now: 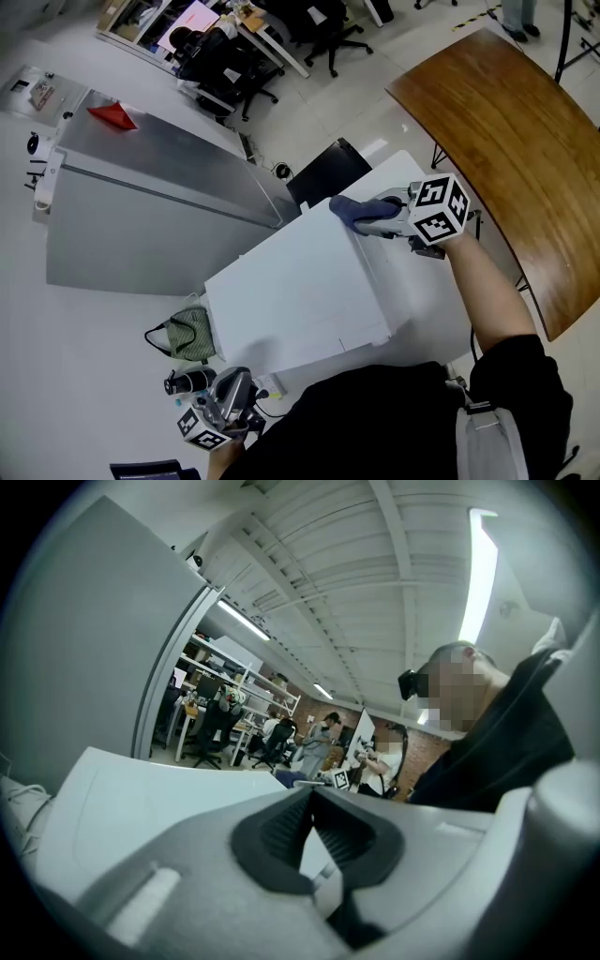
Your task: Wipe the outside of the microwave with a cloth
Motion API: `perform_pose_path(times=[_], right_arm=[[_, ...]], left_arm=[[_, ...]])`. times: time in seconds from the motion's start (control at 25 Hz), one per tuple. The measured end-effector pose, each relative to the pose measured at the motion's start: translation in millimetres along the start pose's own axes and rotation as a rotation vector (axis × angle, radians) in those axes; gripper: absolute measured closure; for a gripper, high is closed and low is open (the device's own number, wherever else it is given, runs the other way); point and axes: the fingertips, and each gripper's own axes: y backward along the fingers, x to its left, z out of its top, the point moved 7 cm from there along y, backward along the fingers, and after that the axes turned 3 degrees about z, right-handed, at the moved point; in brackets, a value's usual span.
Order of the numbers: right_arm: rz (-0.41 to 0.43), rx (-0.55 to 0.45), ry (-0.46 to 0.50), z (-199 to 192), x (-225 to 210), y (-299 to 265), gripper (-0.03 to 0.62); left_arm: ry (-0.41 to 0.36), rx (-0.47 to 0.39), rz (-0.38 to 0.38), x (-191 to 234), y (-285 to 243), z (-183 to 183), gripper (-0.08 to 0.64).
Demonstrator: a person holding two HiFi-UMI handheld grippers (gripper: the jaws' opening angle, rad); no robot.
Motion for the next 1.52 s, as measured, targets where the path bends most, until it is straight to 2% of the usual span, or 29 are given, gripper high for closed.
perform_pose_path(times=[0.12,0.28,0.4,0.56,0.76,0.84,0.92,0.96,1.08,1.16,1.24,1.32,1.4,1.52], right_arm=[[0.01,0.049,0.0,-13.8,1.4,-17.7,0.538],[-0.061,0.157,-0.048,-51.2,-19.2,-19.5,0.538],[-0.099,0.295,-0.128,-101.7,-47.5,-24.8,0.538],[-0.125,0.37,-0.285,-158.5,-81.4,-28.5,0.54],[-0.18,0.608,-0.271,-196.4,-99.8,-38.6,0.54],[-0.168,0.649,-0.248,-193.8,-96.1,-34.9,0.538],[-0.165,0.594,-0.203,-166.6,-83.7,-18.6,0.538],[-0.158,0.507,-0.179,-142.4,-72.1,-7.2,0.538],[-0.087,0.161,-0.099,-58.2,-19.2,27.5,0.538],[-0.018,0.026,-0.034,-21.6,16.1,37.5,0.538],[0.052,-0.002,0.011,-8.1,38.9,28.5,0.538],[0.089,0.047,0.028,-15.3,44.7,8.8,0.538],[0.077,0.089,0.0,-30.9,36.5,-3.0,0.538],[0.015,0.142,-0.07,-61.9,13.2,-5.7,0.538]], left_arm=[[-0.007,0.007,-0.006,-2.9,2.0,-1.3,0.557],[-0.008,0.003,0.006,-4.2,10.1,-1.5,0.557],[0.001,0.006,0.019,-3.6,14.6,-3.8,0.557],[-0.002,0.003,0.021,-7.3,17.3,-4.9,0.557],[-0.002,-0.02,0.024,-14.6,13.2,0.1,0.557],[-0.005,-0.012,0.025,-14.1,16.5,-2.9,0.557],[-0.011,-0.011,0.021,-13.0,19.1,-5.3,0.557],[-0.012,-0.015,0.018,-12.8,18.7,-5.2,0.557],[-0.007,-0.016,0.012,-11.4,15.2,-6.5,0.557],[-0.004,-0.011,0.004,-10.7,11.6,-8.6,0.557],[-0.003,-0.008,-0.008,-10.8,6.8,-9.4,0.557],[-0.001,-0.001,-0.02,-11.8,2.8,-9.6,0.557],[0.0,0.007,-0.028,-13.2,1.1,-9.9,0.557],[0.006,0.014,-0.023,-14.4,0.6,-9.4,0.557]])
